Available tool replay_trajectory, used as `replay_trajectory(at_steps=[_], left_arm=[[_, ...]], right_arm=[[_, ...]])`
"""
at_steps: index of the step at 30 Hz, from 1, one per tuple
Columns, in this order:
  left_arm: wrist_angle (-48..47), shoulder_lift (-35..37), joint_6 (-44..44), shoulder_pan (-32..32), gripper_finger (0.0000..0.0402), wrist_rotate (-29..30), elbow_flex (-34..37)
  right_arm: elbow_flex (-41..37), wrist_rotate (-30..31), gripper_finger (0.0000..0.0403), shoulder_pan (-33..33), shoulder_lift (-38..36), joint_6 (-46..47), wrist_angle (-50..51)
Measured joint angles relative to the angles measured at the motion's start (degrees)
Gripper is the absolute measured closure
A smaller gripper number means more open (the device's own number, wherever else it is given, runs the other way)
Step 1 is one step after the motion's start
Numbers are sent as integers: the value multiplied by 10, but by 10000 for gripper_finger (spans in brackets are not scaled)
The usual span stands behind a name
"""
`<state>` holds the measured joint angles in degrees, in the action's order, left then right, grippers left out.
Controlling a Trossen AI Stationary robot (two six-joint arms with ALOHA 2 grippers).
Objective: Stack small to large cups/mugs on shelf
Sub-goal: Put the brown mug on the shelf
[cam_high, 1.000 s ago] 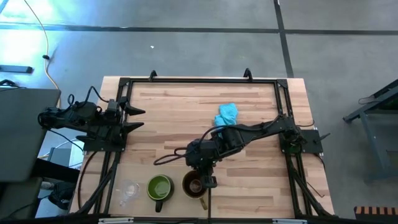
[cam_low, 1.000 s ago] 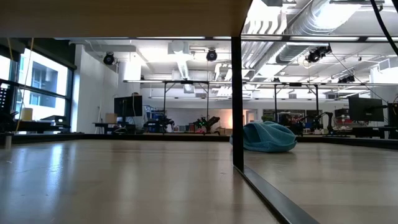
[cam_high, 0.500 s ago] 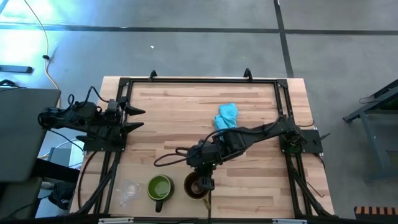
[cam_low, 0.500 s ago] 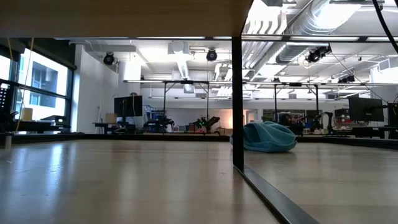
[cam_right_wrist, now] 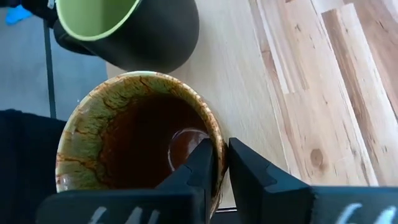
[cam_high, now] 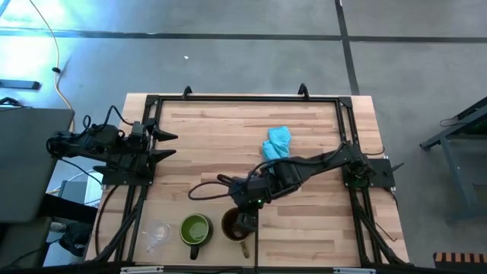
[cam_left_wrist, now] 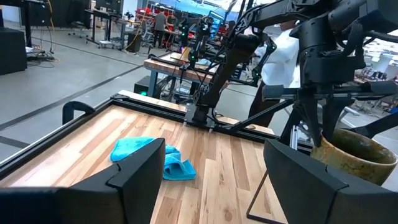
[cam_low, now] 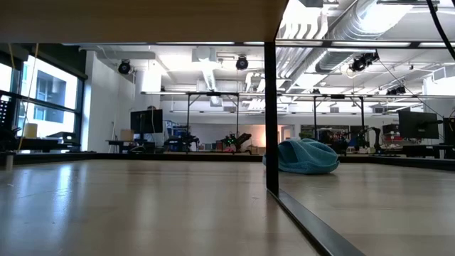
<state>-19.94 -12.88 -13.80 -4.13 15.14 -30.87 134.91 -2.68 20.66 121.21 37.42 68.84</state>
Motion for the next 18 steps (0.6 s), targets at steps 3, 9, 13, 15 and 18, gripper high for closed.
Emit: replay_trajectory(at_steps=[3, 9, 13, 15, 18], left_arm=[[0, 0, 0, 0, 140, 0, 0], [0, 0, 0, 0, 140, 0, 0], [2, 0, 0, 0, 140, 0, 0], [4, 0, -2, 0, 140, 0, 0], [6, 0, -2, 0, 140, 0, 0]], right_arm=[[0, 13, 373, 6, 0, 12, -3], [0, 35, 373, 14, 0, 32, -9], [0, 41, 373, 16, 0, 51, -8], [0, 45, 373, 19, 0, 64, -5], [0, 56, 373, 23, 0, 80, 0]])
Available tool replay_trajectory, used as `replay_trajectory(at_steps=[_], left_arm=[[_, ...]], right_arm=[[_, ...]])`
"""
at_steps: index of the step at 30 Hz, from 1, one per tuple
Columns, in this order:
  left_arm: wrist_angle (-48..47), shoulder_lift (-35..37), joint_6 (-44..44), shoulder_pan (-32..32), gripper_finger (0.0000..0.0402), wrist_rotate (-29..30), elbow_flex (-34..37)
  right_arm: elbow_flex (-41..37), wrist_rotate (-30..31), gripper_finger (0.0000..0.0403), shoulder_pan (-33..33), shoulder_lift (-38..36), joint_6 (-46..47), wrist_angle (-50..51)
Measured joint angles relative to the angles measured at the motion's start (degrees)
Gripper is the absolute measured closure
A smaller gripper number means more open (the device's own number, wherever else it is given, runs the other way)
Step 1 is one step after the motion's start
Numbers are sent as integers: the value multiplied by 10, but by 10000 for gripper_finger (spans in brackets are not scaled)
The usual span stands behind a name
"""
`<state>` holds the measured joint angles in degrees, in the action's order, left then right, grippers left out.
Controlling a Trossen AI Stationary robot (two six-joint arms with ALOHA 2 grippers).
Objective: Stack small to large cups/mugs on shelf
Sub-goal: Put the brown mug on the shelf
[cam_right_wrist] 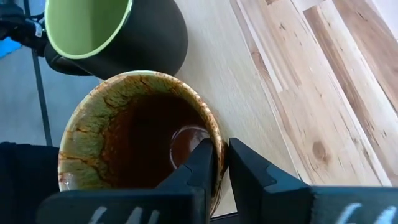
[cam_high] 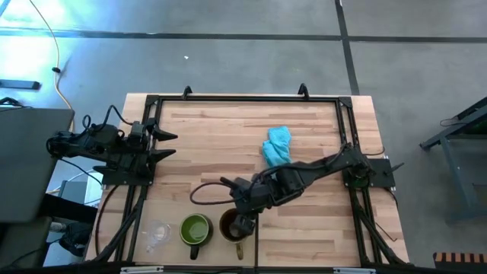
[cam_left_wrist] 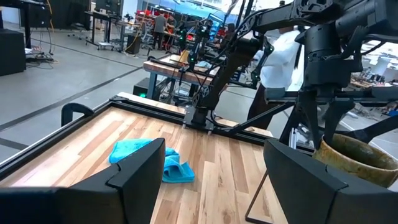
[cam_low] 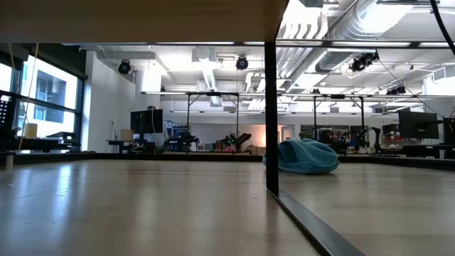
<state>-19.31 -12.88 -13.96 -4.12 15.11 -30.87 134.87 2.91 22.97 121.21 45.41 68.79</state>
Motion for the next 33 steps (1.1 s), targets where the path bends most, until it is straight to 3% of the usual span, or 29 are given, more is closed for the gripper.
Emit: replay_trajectory(at_steps=[33], left_arm=[[-2, 0, 2, 0, 140, 0, 0]], right_arm=[[1, 31, 373, 20, 0, 86, 21]])
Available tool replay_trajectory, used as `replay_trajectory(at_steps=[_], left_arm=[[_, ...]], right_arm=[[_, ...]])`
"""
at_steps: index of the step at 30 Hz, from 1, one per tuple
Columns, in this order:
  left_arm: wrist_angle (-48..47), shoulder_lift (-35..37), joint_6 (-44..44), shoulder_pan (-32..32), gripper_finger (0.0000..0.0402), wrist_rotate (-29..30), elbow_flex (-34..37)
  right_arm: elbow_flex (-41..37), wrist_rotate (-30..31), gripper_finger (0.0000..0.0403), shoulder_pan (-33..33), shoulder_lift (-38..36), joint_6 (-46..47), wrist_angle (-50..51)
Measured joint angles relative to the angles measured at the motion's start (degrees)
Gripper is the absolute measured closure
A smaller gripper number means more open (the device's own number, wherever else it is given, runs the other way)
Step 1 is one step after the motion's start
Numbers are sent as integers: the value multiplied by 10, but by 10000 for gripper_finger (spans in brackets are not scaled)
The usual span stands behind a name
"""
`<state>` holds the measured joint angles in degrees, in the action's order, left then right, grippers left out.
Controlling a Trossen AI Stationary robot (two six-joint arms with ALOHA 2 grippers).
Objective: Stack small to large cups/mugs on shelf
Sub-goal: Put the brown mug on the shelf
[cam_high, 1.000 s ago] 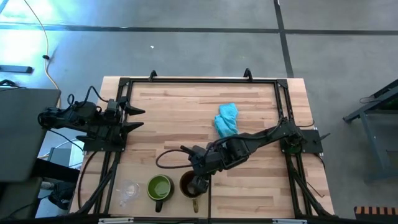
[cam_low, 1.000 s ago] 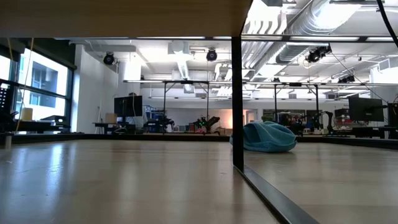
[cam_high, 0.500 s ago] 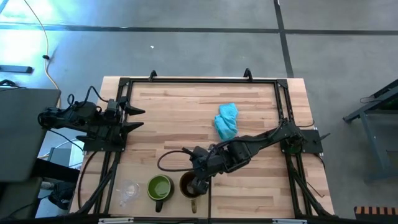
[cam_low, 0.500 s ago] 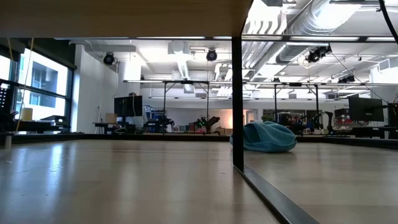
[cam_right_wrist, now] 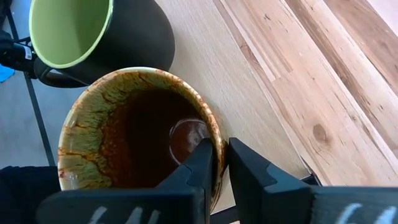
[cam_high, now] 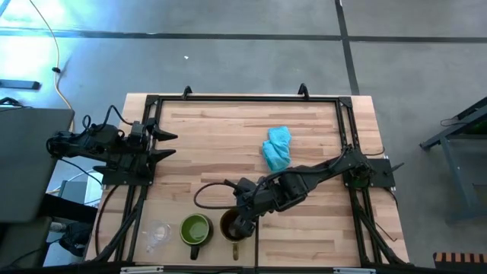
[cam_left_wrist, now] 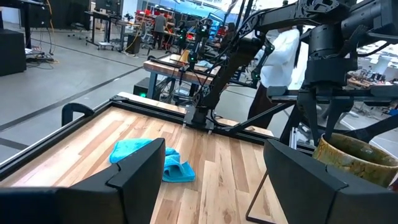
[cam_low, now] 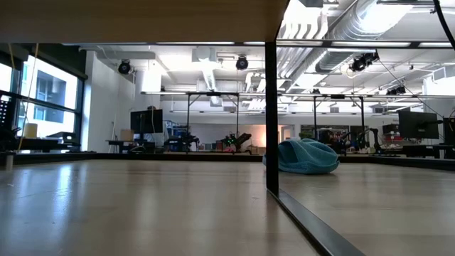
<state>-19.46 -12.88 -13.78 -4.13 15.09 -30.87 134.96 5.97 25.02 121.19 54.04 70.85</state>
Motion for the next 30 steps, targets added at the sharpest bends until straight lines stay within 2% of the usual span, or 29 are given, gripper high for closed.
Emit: replay_trajectory(at_steps=[24, 30], left_arm=[[0, 0, 0, 0, 140, 0, 0], [0, 0, 1, 0, 140, 0, 0]], right_arm=[[0, -9, 387, 12, 0, -16, -2], [0, -28, 369, 9, 0, -20, -4]])
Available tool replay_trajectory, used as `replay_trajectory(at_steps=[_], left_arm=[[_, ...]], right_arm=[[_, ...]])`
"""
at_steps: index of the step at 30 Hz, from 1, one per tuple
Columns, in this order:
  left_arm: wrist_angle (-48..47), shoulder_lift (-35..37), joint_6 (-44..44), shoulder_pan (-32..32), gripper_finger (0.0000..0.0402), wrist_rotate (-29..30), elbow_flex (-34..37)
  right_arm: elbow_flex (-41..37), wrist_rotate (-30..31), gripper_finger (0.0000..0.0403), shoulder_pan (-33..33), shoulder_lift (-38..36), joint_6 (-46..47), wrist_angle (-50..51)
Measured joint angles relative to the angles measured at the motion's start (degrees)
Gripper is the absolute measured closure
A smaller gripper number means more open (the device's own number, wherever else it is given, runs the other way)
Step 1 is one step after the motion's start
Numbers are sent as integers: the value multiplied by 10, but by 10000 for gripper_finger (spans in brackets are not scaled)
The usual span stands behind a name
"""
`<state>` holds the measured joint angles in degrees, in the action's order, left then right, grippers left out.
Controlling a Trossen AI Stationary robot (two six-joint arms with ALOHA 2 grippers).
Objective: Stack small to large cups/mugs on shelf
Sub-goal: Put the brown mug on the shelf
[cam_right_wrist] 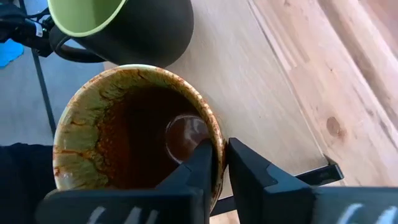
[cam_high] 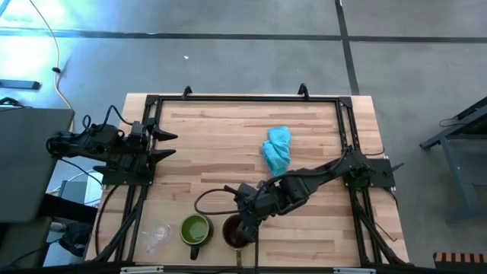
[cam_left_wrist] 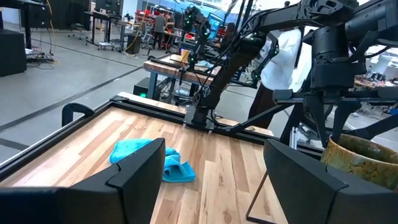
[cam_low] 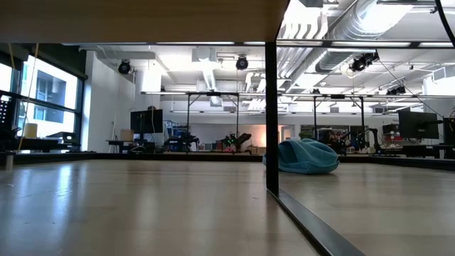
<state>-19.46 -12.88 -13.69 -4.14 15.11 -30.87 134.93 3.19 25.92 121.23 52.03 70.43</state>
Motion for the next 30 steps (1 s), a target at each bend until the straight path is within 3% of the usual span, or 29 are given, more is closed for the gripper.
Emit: replay_trajectory(at_steps=[6, 30], left_arm=[[0, 0, 4, 0, 140, 0, 0], [0, 0, 4, 0, 140, 0, 0]], right_arm=[[-1, -9, 350, -4, 1, 0, 1], [-1, -18, 347, -12, 1, -21, -11]])
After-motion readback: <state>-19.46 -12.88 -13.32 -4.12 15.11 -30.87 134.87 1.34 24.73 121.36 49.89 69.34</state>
